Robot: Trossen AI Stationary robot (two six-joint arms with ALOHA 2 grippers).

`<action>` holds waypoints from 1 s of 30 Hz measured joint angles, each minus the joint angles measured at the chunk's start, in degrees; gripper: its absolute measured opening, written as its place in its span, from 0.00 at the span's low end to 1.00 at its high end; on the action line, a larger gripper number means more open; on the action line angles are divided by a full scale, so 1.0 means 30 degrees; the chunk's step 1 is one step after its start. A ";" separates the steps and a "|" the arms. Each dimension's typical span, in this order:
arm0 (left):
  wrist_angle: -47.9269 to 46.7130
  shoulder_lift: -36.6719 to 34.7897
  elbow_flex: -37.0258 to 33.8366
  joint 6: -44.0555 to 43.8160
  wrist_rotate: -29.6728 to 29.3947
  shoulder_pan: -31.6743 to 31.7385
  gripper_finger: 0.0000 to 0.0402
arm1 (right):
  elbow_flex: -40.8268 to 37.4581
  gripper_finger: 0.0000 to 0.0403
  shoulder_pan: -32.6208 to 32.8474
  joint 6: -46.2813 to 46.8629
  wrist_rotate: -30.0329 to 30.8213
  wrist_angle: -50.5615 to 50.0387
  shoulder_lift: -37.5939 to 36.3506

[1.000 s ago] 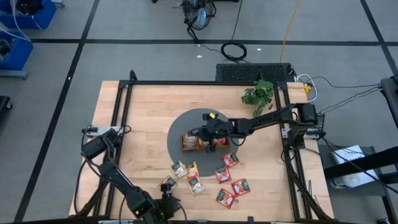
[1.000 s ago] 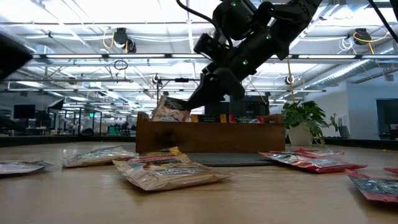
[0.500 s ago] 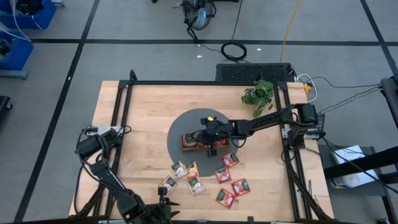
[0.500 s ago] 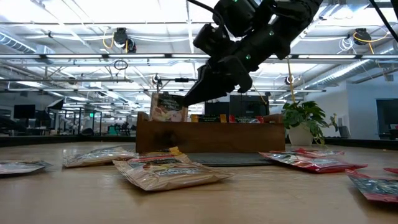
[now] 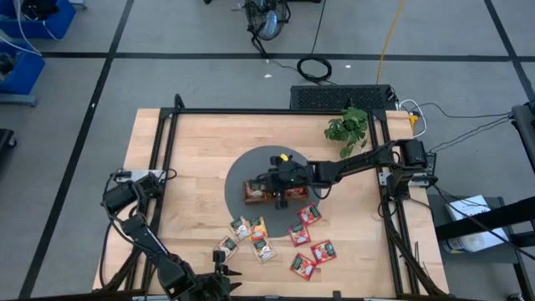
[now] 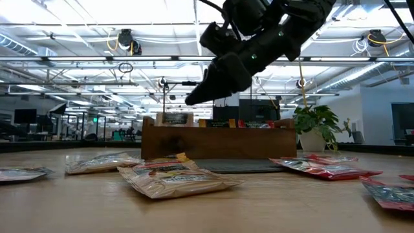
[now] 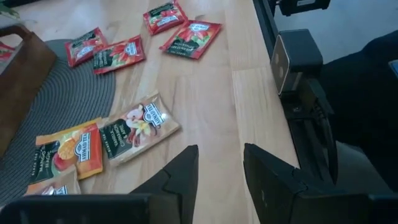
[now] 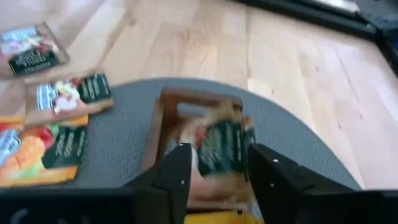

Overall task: Pick & Place Tea
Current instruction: Put the brown tea bag into the left section of the wooden organizer, then put the red tea bag into the right section of the wooden organizer

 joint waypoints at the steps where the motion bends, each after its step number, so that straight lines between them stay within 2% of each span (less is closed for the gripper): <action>1: -0.0002 0.0000 0.0000 0.0022 -0.0005 0.0000 0.33 | 0.0000 0.38 0.0060 0.0014 0.0000 0.0225 -0.0006; 6: -0.0001 0.0000 0.0000 0.0013 -0.0005 0.0000 0.33 | 0.0000 0.42 0.0351 -0.0584 0.0746 0.0456 -0.0594; 11: -0.0002 0.0000 0.0000 -0.0121 -0.0005 -0.0069 0.33 | 0.0000 0.38 0.1153 -0.0997 0.1116 -0.0574 -0.1503; 14: 0.0016 0.0000 0.0000 -0.0269 -0.0004 -0.0192 0.33 | 0.0000 0.31 0.1966 -0.1532 0.1492 -0.2810 -0.3187; 17: 0.0042 0.0000 0.0000 -0.0277 -0.0196 -0.0295 0.33 | 0.0000 0.19 0.2812 -0.1413 0.2106 -0.5604 -0.5358; 20: 0.0047 0.0000 0.0000 -0.0866 -0.0923 -0.0332 0.33 | -0.0127 0.05 0.3940 -0.0141 0.2088 -0.8329 -0.7366; 21: 0.0070 0.0000 0.0000 -0.1335 -0.1091 -0.0258 0.33 | -0.0448 0.03 0.4436 0.0441 0.2066 -0.8582 -0.7983; 24: 0.0391 0.0000 0.0000 -0.3099 -0.0762 0.0385 0.33 | -0.2262 0.03 0.6112 0.2123 0.2004 -0.8190 -0.9654; 26: 0.0683 0.0000 0.0000 -0.3491 0.0643 0.1077 0.33 | -0.3882 0.03 0.7294 0.3079 0.2014 -0.6948 -1.0580; 28: 0.1133 0.0007 0.0000 -0.2657 0.1757 0.1818 0.33 | -0.5549 0.02 0.8447 0.3681 0.2135 -0.5428 -1.1434; 30: 0.1517 -0.0105 0.0228 -0.1089 0.2038 0.2687 0.33 | -0.7105 0.00 0.9478 0.3810 0.2697 -0.3393 -1.2159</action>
